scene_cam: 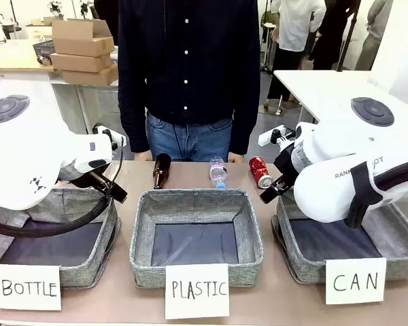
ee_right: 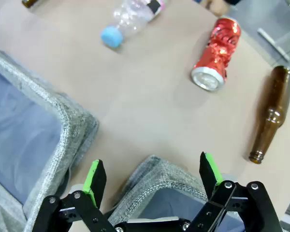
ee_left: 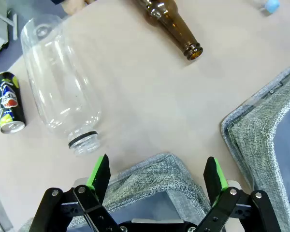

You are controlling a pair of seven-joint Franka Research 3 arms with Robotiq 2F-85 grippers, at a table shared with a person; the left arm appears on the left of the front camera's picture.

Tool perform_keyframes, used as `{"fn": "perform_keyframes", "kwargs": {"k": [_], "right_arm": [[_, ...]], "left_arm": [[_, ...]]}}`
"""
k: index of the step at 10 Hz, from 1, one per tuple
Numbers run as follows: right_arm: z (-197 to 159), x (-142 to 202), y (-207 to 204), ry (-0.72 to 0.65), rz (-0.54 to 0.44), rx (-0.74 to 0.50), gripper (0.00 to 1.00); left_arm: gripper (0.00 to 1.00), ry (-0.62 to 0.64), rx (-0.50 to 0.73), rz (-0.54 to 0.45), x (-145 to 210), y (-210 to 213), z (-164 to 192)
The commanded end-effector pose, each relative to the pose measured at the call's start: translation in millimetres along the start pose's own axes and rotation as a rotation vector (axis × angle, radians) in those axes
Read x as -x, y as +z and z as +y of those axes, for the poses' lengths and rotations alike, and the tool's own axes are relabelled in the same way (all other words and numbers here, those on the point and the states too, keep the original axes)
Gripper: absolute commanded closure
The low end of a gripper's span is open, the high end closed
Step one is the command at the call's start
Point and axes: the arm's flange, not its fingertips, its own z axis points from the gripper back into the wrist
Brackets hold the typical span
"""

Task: Sort the can waste into the basket.
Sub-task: Pick up the can waste from the table and place it in the right Fabric basket.

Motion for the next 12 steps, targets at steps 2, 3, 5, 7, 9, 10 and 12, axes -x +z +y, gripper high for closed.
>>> {"fn": "perform_keyframes", "kwargs": {"k": [2,3,5,7,9,10,12], "right_arm": [[0.0,0.0,0.0,0.000,0.000,0.000,0.00],[0.0,0.0,0.0,0.000,0.000,0.000,0.00],[0.0,0.0,0.0,0.000,0.000,0.000,0.00],[0.0,0.0,0.0,0.000,0.000,0.000,0.00],[0.0,0.0,0.0,0.000,0.000,0.000,0.00],[0.1,0.0,0.0,0.001,0.000,0.000,0.00],[-32.9,-24.8,90.9,-0.050,-0.039,0.022,0.00]], "left_arm": [[0.00,0.000,0.000,0.000,0.0,0.0,0.0],[0.00,0.000,0.000,0.000,0.0,0.0,0.0],[0.00,0.000,0.000,0.000,0.0,0.0,0.0],[0.00,0.000,0.000,0.000,0.0,0.0,0.0],[0.00,0.000,0.000,0.000,0.0,0.0,0.0],[0.00,0.000,0.000,0.000,0.0,0.0,0.0],[0.00,-0.024,0.041,-0.140,-46.5,111.4,11.0]]}}
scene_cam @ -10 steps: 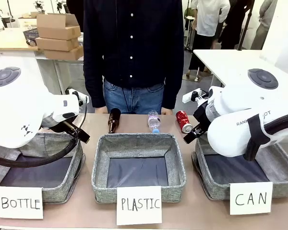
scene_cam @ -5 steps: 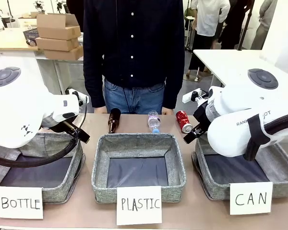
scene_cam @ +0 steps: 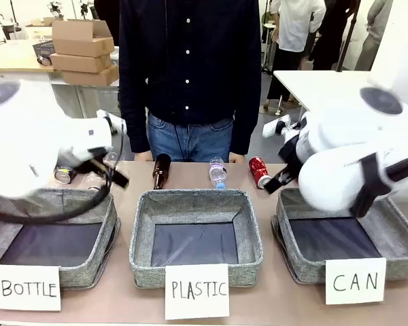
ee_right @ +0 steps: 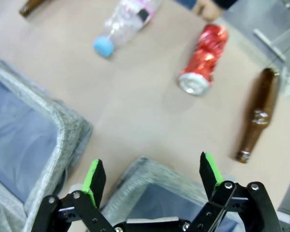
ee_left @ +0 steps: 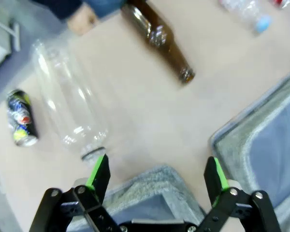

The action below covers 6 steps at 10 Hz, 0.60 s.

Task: Sort the can waste into the basket.
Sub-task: Pick up the can waste from the table and place it in the right Fabric basket.

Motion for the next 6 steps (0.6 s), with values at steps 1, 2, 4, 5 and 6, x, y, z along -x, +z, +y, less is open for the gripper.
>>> {"fn": "perform_keyframes", "kwargs": {"k": [1,2,4,5,6], "right_arm": [[-19.9,-12.5,100.4,-0.052,0.058,-0.032,0.00],[-16.0,-0.7,135.3,-0.070,0.143,-0.082,0.00],[9.4,44.2,178.1,-0.001,0.181,-0.284,0.00],[17.8,63.0,185.8,-0.042,0.161,-0.289,0.00],[26.7,76.0,189.3,-0.064,0.121,-0.220,0.00]], "left_arm": [[0.00,-0.011,0.104,0.071,-17.7,120.5,16.1],[0.00,-0.047,0.110,0.034,2.6,163.0,18.4],[0.00,-0.087,0.191,0.105,65.1,186.4,30.4],[0.00,-0.063,0.243,0.191,89.4,171.8,32.6],[0.00,-0.060,0.322,0.243,102.0,145.6,34.0]]}}
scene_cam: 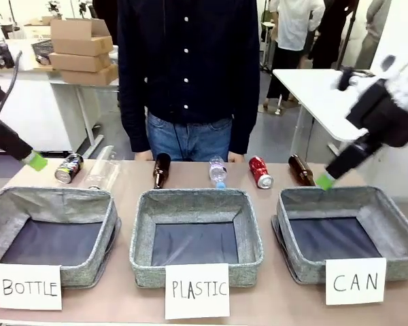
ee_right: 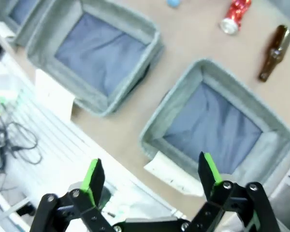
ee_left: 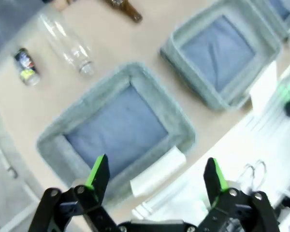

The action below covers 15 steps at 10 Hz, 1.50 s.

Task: Sort the can waste into the basket.
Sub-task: Pick up the can waste from the table and place it in the right Fabric basket.

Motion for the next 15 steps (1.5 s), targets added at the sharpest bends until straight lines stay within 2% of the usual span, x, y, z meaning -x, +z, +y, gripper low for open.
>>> {"fn": "perform_keyframes", "kwargs": {"k": [1,2,3,4,5,6,7,8,9,10,11,12,13,15], "right_arm": [[-9.7,-9.8,-14.3,0.001,0.005,0.018,0.00],[0.0,0.0,0.0,0.000,0.000,0.000,0.00],[-19.5,-5.7,-16.8,-0.112,-0.040,-0.279,0.00],[-50.4,11.1,-13.3,-0.317,-0.187,-0.522,0.00],[-73.0,33.4,-4.0,-0.515,-0.271,-0.728,0.00],[-98.3,60.3,2.6,-0.663,-0.399,-0.955,0.00],[-117.5,86.8,4.1,-0.767,-0.518,-1.031,0.00],[-128.6,105.3,5.9,-0.821,-0.586,-1.035,0.00],[-135.9,117.5,8.2,-0.872,-0.615,-1.021,0.00],[-138.4,121.5,9.3,-0.917,-0.624,-0.985,0.00],[-142.2,123.2,8.8,-0.969,-0.597,-0.942,0.00],[-141.6,115.8,10.6,-1.039,-0.477,-0.814,0.00],[-183.3,124.3,35.9,-0.844,-0.527,-0.948,0.00],[-183.3,124.3,35.9,-0.844,-0.527,-0.948,0.00]], "left_arm": [[0.00,-0.018,-0.055,-0.070,-16.5,7.8,-13.5],[0.00,-0.018,-0.055,-0.070,-16.5,7.8,-13.5],[0.00,0.004,0.003,0.008,-0.1,-3.3,4.2],[0.00,0.075,0.364,-0.117,-5.0,13.8,26.5],[0.00,0.134,0.590,-0.194,3.5,22.7,51.8],[0.00,0.227,0.743,-0.245,18.2,22.2,75.6],[0.00,0.319,0.839,-0.295,33.2,13.7,93.3],[0.00,0.415,0.909,-0.351,46.8,3.2,105.9],[0.00,0.491,0.940,-0.365,51.2,-6.6,115.4],[0.00,0.508,0.944,-0.364,48.7,-8.8,118.6],[0.00,0.515,0.932,-0.368,39.9,-8.9,118.1],[0.00,0.557,0.803,-0.345,32.0,-5.9,117.0],[0.00,0.488,0.956,-0.378,63.3,-15.7,126.0],[0.00,0.488,0.956,-0.378,63.3,-15.7,126.0]]}}
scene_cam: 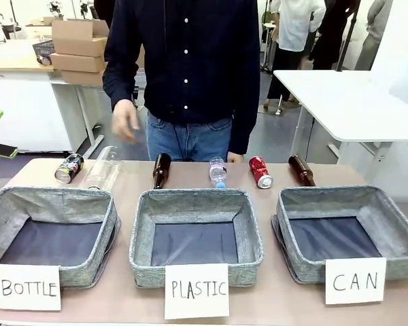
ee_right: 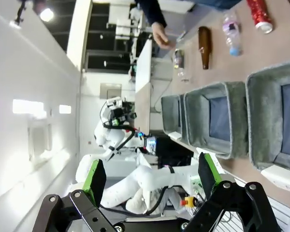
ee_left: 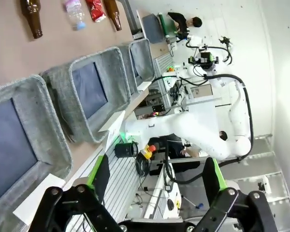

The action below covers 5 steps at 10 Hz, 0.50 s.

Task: Sort the can waste into the basket.
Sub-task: Pick up the can waste from the table and place it in the right Fabric basket.

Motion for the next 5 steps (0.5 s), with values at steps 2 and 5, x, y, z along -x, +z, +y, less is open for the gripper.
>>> {"fn": "perform_keyframes", "kwargs": {"k": [2,5], "right_arm": [[3.1,-1.1,1.1,0.042,0.012,-0.032,0.00],[21.6,-13.3,-48.7,0.091,0.119,0.219,0.00]], "left_arm": [[0.00,-0.032,0.028,0.003,2.6,3.2,-0.7],[0.00,-0.032,0.028,0.003,2.6,3.2,-0.7]]}}
